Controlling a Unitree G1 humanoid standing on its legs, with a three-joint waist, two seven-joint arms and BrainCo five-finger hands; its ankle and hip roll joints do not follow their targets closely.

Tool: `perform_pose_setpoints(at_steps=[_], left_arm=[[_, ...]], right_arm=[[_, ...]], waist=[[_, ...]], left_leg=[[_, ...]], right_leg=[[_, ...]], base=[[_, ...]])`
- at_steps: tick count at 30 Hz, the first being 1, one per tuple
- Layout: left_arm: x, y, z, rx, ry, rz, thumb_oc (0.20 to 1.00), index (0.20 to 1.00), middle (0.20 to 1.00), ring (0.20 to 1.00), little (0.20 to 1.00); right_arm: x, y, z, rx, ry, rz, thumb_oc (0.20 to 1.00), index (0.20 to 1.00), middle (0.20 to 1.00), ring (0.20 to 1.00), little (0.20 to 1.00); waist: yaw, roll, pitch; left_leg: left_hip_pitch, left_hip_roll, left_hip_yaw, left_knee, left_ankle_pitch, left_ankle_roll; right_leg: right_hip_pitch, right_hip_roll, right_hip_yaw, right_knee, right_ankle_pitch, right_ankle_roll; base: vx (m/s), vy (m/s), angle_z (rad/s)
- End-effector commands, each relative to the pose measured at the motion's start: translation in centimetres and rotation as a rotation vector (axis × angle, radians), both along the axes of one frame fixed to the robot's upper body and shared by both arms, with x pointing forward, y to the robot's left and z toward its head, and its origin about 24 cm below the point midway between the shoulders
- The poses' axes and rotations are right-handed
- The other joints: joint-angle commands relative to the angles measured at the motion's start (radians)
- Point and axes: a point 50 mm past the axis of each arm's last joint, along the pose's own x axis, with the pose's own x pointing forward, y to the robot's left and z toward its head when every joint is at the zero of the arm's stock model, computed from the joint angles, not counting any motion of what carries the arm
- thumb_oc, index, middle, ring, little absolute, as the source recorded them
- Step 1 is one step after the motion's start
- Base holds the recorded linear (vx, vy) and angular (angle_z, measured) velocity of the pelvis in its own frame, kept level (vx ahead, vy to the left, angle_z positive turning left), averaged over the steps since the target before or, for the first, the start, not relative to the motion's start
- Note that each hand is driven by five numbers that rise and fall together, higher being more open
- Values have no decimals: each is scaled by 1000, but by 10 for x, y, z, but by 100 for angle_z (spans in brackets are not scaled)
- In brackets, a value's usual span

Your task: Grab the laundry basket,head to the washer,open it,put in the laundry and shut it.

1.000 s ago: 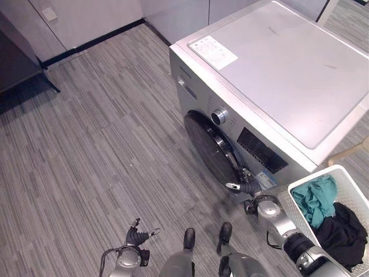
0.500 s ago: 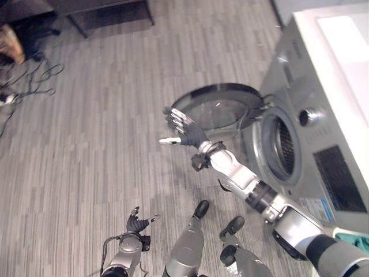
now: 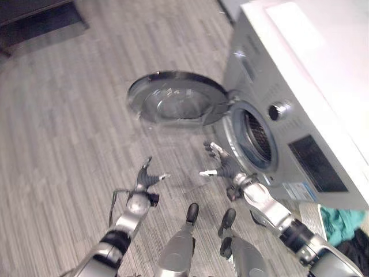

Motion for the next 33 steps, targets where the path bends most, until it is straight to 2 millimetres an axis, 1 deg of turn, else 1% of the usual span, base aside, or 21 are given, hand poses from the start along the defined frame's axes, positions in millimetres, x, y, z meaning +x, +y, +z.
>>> perform_pose_setpoints(at_steps=[1, 3, 4, 5, 6, 7, 8, 11, 13, 16, 17, 18, 19, 20, 22, 24, 25, 26, 28, 31, 33], left_arm=[[11, 54, 11, 165, 37, 197, 1000, 1000, 1000, 1000, 1000], [11, 73, 15, 190, 64, 258, 1000, 1000, 1000, 1000, 1000], [11, 73, 15, 190, 64, 258, 1000, 1000, 1000, 1000, 1000], [9, 80, 15, 200, 79, 281, 1000, 1000, 1000, 1000, 1000], [5, 91, 16, 209, 93, 312, 1000, 1000, 1000, 1000, 1000], [5, 91, 16, 209, 93, 312, 1000, 1000, 1000, 1000, 1000], [0, 96, 13, 208, 105, 328, 1000, 1000, 1000, 1000, 1000], [-6, 101, 9, 198, 118, 343, 1000, 1000, 1000, 1000, 1000], [-13, 104, 4, 202, 128, 348, 1000, 1000, 1000, 1000, 1000], [-19, 106, 1, 202, 133, 351, 1000, 1000, 1000, 1000, 1000], [-27, 110, -3, 204, 140, 358, 1000, 1000, 1000, 1000, 1000], [-28, 110, -4, 204, 141, 359, 1000, 1000, 1000, 1000, 1000], [-39, 116, -9, 208, 157, 374, 1000, 1000, 1000, 1000, 1000], [-39, 116, -9, 208, 157, 374, 1000, 1000, 1000, 1000, 1000], [-58, 131, -16, 221, 192, 420, 1000, 1000, 1000, 1000, 1000], [-70, 142, -18, 222, 203, 474, 1000, 1000, 1000, 1000, 1000], [-71, 143, -18, 222, 203, 474, 1000, 1000, 1000, 1000, 1000], [-76, 147, -19, 226, 208, 493, 1000, 1000, 1000, 1000, 1000], [-91, 160, -19, 250, 221, 547, 1000, 1000, 1000, 1000, 1000], [-99, 163, -21, 273, 233, 545, 1000, 1000, 1000, 1000, 1000], [-105, 158, -29, 257, 248, 530, 1000, 1000, 1000, 1000, 1000]], right_arm=[[-1, -18, 22, 56, -81, 27, 1000, 1000, 1000, 1000, 1000], [-5, -29, 19, 70, -58, 8, 1000, 1000, 1000, 1000, 1000], [-5, -29, 19, 70, -58, 8, 1000, 1000, 1000, 1000, 1000], [-6, -34, 18, 71, -51, 1, 1000, 1000, 1000, 1000, 1000], [-8, -43, 18, 80, -47, -11, 1000, 1000, 1000, 1000, 1000], [-8, -43, 19, 81, -47, -11, 1000, 1000, 1000, 1000, 1000], [-10, -49, 18, 98, -37, -24, 1000, 1000, 1000, 1000, 1000], [-13, -53, 16, 96, -32, -26, 1000, 1000, 1000, 1000, 1000], [-17, -56, 9, 106, -6, -47, 1000, 1000, 1000, 1000, 1000], [-19, -56, 3, 109, 10, -57, 1000, 1000, 1000, 1000, 1000], [-22, -57, -2, 100, 22, -68, 1000, 1000, 1000, 1000, 1000], [-22, -57, -2, 100, 23, -68, 1000, 1000, 1000, 1000, 1000], [-24, -59, -7, 91, 40, -73, 1000, 1000, 1000, 1000, 1000], [-24, -59, -7, 91, 40, -73, 1000, 1000, 1000, 1000, 1000], [-30, -63, -14, 78, 68, -84, 1000, 1000, 1000, 1000, 1000], [-34, -67, -19, 62, 86, -93, 1000, 1000, 1000, 1000, 1000], [-34, -67, -19, 62, 86, -92, 1000, 1000, 1000, 1000, 1000], [-35, -69, -21, 52, 90, -96, 1000, 1000, 1000, 1000, 1000], [-41, -76, -25, 29, 105, -110, 1000, 1000, 1000, 1000, 1000], [-46, -83, -29, 8, 117, -125, 1000, 1000, 1000, 1000, 1000], [-49, -88, -30, -3, 123, -138, 1000, 1000, 1000, 1000, 1000]], waist=[[-81, -40, 16], [-107, -46, 15], [-106, -46, 15], [-118, -48, 14], [-134, -53, 12], [-135, -53, 9], [-144, -54, 6], [-150, -54, -2], [-152, -47, -18], [-154, -42, -38], [-154, -35, -58], [-155, -35, -59], [-155, -27, -79], [-155, -27, -79], [-156, -15, -108], [-155, -7, -122], [-155, -7, -122], [-155, -5, -128], [-158, 5, -147], [-164, 14, -164], [-171, 20, -174]], left_leg=[[-43, 28, 43, 16, -69, 35], [-47, 32, 61, 16, -69, 37], [-47, 32, 61, 16, -69, 37], [-47, 32, 69, 16, -70, 38], [-45, 34, 79, 13, -71, 38], [-49, 34, 78, 13, -69, 39], [-46, 34, 82, 11, -70, 39], [-39, 32, 83, 5, -71, 39], [-20, 27, 80, -4, -76, 39], [-10, 23, 79, -13, -77, 40], [6, 18, 81, -21, -81, 42], [7, 18, 81, -22, -81, 42], [26, 15, 83, -29, -87, 43], [26, 15, 83, -29, -87, 43], [57, 11, 89, -40, -95, 45], [80, 11, 97, -48, -99, 44], [81, 11, 97, -48, -99, 44], [89, 11, 100, -51, -101, 44], [118, 10, 112, -60, -106, 43], [139, 10, 122, -65, -110, 43], [153, 7, 132, -67, -113, 45]], right_leg=[[-13, -25, 85, 58, -99, 63], [-27, -20, 104, 52, -91, 64], [-28, -20, 104, 52, -91, 64], [-32, -17, 110, 50, -88, 63], [-35, -14, 121, 42, -81, 65], [-38, -14, 120, 41, -78, 65], [-39, -13, 126, 35, -74, 66], [-34, -12, 130, 27, -74, 65], [-16, -10, 132, 20, -79, 64], [-5, -9, 130, 12, -78, 65], [9, -8, 131, 9, -81, 66], [10, -8, 131, 9, -81, 66], [27, -8, 134, 6, -84, 67], [27, -8, 134, 6, -84, 67], [54, -9, 138, 1, -89, 70], [72, -8, 139, -3, -93, 73], [73, -8, 139, -3, -93, 73], [80, -8, 142, -5, -93, 74], [103, -10, 148, -12, -94, 78], [120, -12, 155, -15, -93, 82], [128, -12, 165, -17, -91, 85]], base=[[-82, 107, -61], [-39, 70, -65], [-6, 34, -91], [7, 37, -100], [4, 38, -79], [15, 37, -43], [9, 14, -14], [30, 11, -4], [62, 13, -2], [49, 10, 0], [40, 14, 6], [87, 31, 7], [49, 17, 8], [95, 35, 5], [96, 38, 3], [67, 26, 0], [47, 17, -2], [45, 17, -1], [85, 42, -1], [54, 29, -13], [44, 29, -12]])
